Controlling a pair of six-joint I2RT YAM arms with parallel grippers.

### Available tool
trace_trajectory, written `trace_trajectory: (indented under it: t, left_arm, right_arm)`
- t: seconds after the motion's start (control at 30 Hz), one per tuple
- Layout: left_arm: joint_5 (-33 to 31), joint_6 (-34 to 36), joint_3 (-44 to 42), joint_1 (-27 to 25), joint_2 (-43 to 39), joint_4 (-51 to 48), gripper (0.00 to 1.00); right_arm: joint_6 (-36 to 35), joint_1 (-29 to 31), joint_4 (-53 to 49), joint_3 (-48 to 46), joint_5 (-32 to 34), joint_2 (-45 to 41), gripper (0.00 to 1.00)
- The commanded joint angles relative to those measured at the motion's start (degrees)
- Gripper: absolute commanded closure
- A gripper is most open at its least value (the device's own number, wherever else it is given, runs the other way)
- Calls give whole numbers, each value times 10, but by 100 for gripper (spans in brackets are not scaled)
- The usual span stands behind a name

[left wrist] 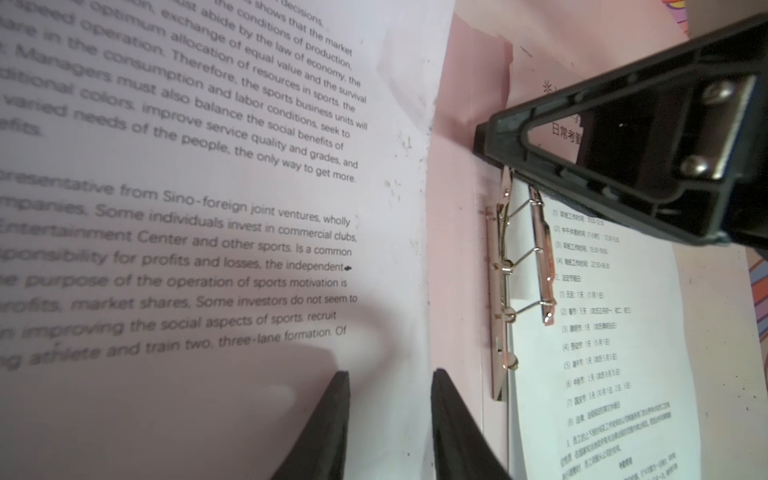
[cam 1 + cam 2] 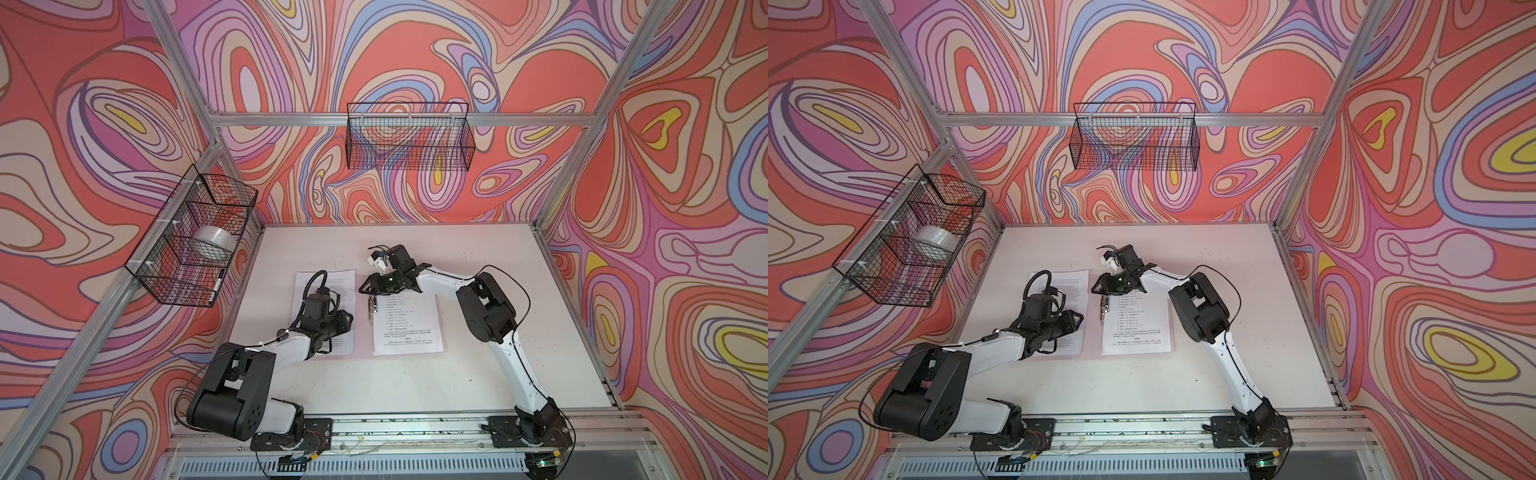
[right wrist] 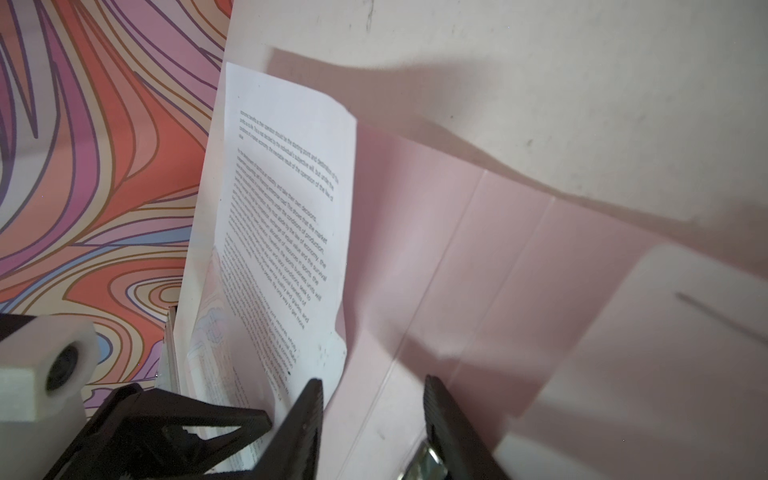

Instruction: Put the files into the folder

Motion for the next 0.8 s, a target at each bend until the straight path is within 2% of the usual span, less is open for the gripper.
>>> trace_trajectory:
  t: [0.0,0.77]
  left_arm:
    - [4,-2,-5,6,6,6,66]
    - [4,-5,-4,8,11,7,67]
  right_arm:
    - [-3,4,5,10,-6,0,58]
    - [-27,16,-19,15,-14,-52,59]
